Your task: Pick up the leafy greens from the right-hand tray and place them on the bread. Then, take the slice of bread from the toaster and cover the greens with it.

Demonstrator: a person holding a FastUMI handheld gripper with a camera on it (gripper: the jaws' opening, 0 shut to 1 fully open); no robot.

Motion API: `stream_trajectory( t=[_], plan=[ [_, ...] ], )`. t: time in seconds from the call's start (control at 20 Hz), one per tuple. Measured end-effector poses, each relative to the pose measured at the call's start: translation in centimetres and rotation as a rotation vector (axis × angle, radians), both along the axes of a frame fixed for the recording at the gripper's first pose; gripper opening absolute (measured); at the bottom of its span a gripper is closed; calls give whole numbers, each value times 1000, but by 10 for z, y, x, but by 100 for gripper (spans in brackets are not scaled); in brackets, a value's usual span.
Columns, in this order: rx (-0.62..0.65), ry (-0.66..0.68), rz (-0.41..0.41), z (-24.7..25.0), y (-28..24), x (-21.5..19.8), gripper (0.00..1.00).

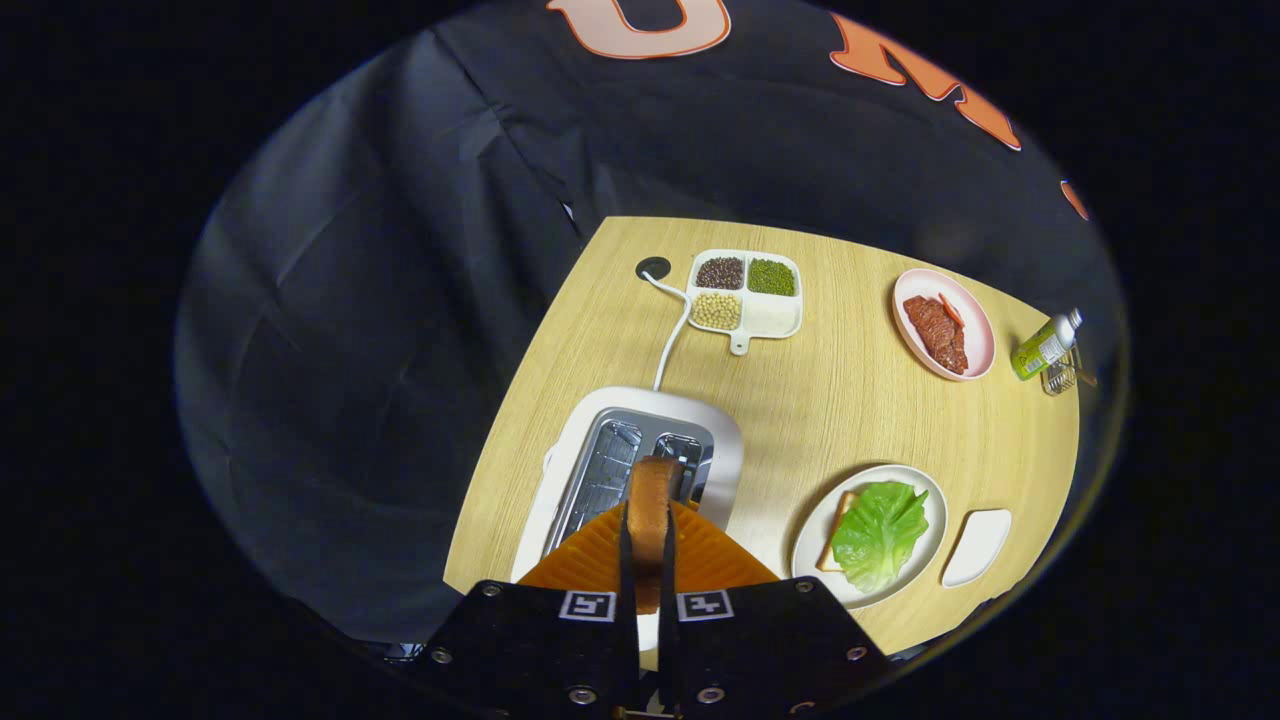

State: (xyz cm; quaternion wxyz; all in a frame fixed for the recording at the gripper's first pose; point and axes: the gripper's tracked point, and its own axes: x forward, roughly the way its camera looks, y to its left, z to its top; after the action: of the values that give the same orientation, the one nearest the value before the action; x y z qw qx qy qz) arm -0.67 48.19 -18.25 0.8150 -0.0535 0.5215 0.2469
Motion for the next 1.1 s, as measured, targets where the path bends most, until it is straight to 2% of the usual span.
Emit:
stream_trajectory(
  t=[0.6,0.8,1.1],
  plan=[
    [116,-100,75,69,-20,-6,6],
    [137,-122,66,80,-45,-3,6],
    [136,-119,11,74,-101,5,6]
  ],
)
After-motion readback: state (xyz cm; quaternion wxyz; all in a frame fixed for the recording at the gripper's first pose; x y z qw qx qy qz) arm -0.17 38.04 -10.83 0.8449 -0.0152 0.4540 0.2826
